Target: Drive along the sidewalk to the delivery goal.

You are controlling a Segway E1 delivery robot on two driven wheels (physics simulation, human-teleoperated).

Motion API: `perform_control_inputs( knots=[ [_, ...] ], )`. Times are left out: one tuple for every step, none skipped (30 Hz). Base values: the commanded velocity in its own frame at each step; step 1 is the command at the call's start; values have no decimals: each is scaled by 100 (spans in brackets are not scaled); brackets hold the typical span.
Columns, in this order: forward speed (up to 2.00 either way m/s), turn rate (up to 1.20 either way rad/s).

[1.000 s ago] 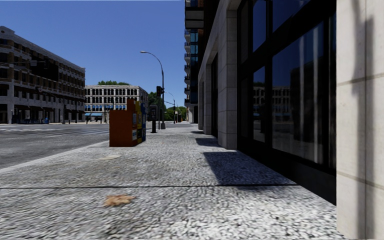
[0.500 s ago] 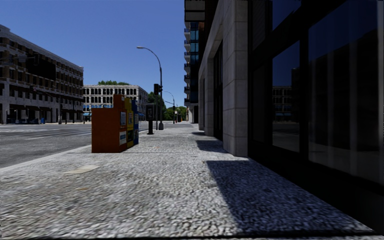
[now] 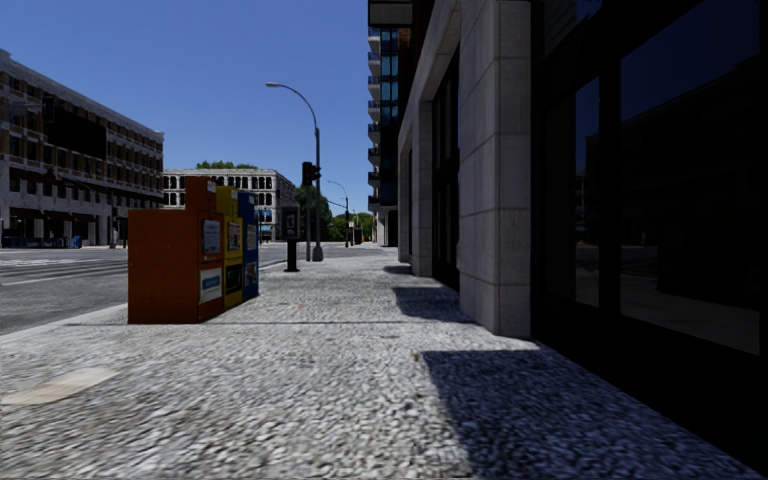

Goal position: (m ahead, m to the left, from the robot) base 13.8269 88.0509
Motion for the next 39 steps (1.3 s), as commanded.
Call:
perform_control_inputs(
  knots=[
    [200, 0],
    [200, 0],
    [200, 0],
    [200, 0],
    [200, 0],
    [200, 0],
    [200, 0],
    [200, 0],
    [200, 0],
    [200, 0],
    [200, 0],
    [200, 0],
    [200, 0],
    [200, 0],
    [200, 0],
    [200, 0],
    [200, 0],
    [200, 0],
    [200, 0],
    [200, 0],
    [200, 0],
    [200, 0],
    [200, 0],
    [200, 0],
    [200, 0],
    [200, 0],
    [200, 0],
    [200, 0],
    [200, 0],
    [200, 0],
    [200, 0],
    [200, 0],
    [200, 0],
    [200, 0],
    [200, 0],
    [200, 0],
    [200, 0],
    [200, 0],
    [200, 0]
  ],
)
